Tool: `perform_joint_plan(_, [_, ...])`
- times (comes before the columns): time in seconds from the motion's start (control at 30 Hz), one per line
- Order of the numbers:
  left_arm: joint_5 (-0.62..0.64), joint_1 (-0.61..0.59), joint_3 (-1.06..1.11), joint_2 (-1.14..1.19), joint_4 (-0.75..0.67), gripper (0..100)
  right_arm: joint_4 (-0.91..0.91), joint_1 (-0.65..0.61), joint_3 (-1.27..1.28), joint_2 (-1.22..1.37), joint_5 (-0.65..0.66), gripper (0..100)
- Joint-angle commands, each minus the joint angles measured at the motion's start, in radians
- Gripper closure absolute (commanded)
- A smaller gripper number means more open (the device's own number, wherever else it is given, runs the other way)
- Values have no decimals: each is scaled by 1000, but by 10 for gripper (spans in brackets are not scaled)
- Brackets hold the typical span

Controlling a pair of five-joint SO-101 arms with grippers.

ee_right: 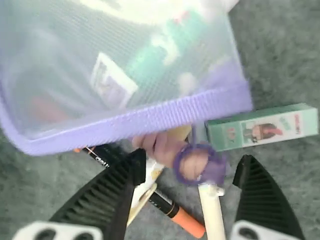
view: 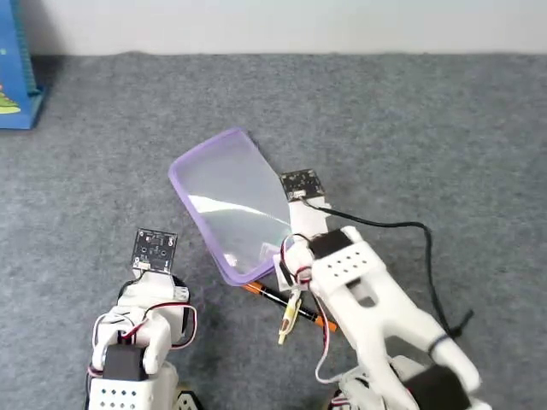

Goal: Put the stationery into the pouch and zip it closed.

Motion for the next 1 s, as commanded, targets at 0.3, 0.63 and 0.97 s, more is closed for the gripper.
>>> perform_joint_plan(0.3, [-9,-3,-8,-11,-18,986,-19,76,-25,27,57,861])
perform_joint_plan(0.63, [-9,-3,-8,-11,-18,986,-68,68,-23,-70,95,905])
perform_joint_plan(0.97, [-9,-3,-8,-11,-18,986,-119,21,-21,-70,87,904])
